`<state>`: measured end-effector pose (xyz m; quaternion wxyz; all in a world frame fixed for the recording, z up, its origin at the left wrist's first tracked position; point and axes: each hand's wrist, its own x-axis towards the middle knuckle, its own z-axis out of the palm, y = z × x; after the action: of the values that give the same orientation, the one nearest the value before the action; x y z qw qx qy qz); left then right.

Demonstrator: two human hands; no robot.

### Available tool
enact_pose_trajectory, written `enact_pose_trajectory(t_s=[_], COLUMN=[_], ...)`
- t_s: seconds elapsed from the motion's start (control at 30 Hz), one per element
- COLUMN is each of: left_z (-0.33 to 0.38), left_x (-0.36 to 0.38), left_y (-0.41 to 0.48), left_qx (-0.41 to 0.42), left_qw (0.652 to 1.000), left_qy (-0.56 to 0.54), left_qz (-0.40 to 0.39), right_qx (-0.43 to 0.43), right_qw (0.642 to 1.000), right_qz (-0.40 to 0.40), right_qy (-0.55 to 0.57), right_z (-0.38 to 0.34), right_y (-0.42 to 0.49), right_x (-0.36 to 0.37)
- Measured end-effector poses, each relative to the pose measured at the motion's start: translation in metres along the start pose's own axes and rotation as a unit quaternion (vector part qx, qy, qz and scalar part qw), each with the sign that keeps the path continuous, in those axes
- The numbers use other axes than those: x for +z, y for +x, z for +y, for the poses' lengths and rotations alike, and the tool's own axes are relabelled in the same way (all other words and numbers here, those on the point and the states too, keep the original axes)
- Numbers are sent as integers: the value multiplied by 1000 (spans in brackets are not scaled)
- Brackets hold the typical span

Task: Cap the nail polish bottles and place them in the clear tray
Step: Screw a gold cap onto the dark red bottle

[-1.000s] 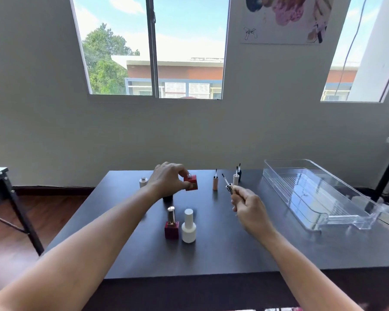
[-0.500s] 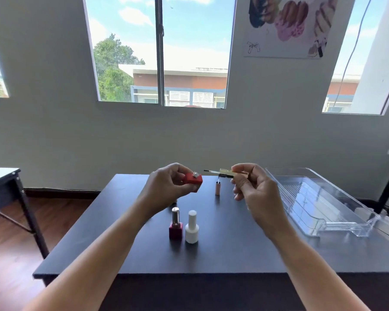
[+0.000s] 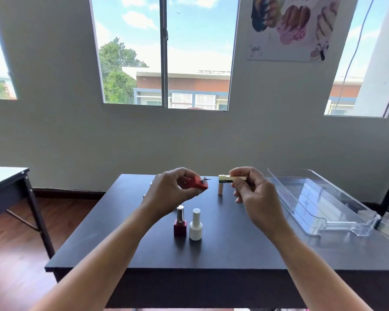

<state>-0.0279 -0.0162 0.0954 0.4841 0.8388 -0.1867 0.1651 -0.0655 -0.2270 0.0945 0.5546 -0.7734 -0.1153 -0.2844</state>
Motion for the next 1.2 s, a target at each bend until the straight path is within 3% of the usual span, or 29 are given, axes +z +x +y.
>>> enact_pose_trajectory(t_s=[0.4,1.2], left_z=[5,10], left_x=[1,12], left_y=[0,-4], left_qx=[78,112], left_qw=[990,984], left_qy=[114,135], left_qz=[-6,15], right_qx=[-55,40], right_qw=[994,995], right_qz=[-26,-28], right_qy=[-88,-81], right_z=[6,23], right_y=[0,8], right_x=[0,-6])
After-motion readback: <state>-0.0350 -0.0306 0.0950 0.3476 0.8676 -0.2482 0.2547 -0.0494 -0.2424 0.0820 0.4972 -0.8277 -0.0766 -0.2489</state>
